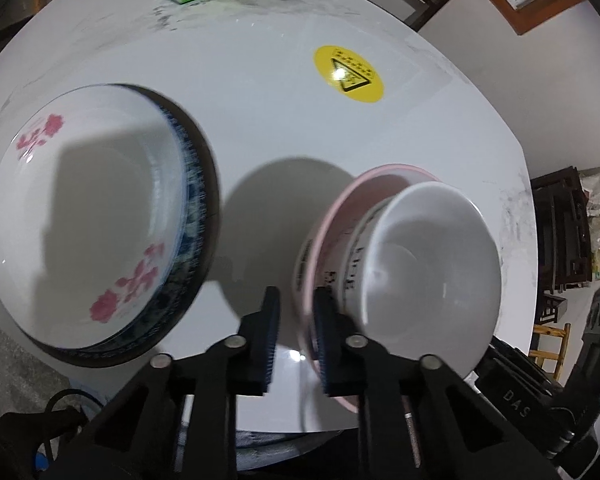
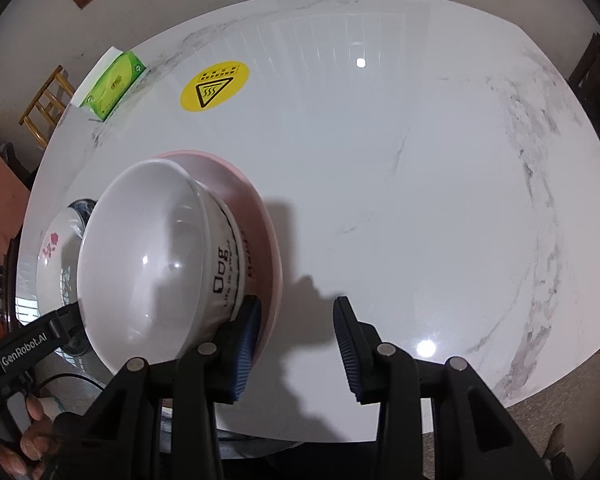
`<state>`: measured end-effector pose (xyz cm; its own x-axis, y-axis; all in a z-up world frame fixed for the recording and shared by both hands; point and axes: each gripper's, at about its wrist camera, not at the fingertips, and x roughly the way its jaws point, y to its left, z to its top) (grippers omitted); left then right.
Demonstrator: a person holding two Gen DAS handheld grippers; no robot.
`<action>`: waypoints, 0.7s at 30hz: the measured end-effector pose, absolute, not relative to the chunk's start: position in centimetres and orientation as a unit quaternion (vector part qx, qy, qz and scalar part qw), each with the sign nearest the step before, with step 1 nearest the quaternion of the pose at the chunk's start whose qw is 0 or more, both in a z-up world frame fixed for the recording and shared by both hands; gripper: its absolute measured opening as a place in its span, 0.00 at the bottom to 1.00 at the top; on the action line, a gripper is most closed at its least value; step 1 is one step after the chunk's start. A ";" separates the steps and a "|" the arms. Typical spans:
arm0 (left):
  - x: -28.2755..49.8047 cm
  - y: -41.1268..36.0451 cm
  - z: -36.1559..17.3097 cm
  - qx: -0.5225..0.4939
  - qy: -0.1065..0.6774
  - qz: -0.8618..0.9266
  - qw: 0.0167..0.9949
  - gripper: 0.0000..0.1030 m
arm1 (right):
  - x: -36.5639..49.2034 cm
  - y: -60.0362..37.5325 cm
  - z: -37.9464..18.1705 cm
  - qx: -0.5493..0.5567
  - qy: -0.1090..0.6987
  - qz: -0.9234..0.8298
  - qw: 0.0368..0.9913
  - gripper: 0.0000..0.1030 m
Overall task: Organize plates and bowls
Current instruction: 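Close the left gripper on the rim of the nested bowl stack, then lift the nested bowls with the left gripper and carry them over the plate stack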
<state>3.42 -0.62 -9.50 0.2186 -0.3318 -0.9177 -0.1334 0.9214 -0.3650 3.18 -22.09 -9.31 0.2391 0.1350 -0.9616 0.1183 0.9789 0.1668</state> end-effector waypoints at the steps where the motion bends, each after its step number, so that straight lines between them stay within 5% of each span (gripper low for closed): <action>1: 3.5 -1.0 -9.5 -0.184 0.619 -0.065 0.760 0.07 | 3.4 -22.1 -9.4 0.103 0.617 0.006 0.780 0.37; 19: 3.4 -2.1 -9.2 -0.158 0.599 -0.067 0.782 0.08 | 3.6 -22.1 -9.4 0.101 0.605 -0.022 0.790 0.36; 21: 3.4 -2.0 -9.2 -0.159 0.598 -0.068 0.783 0.08 | 3.6 -22.0 -9.3 0.094 0.605 -0.014 0.790 0.30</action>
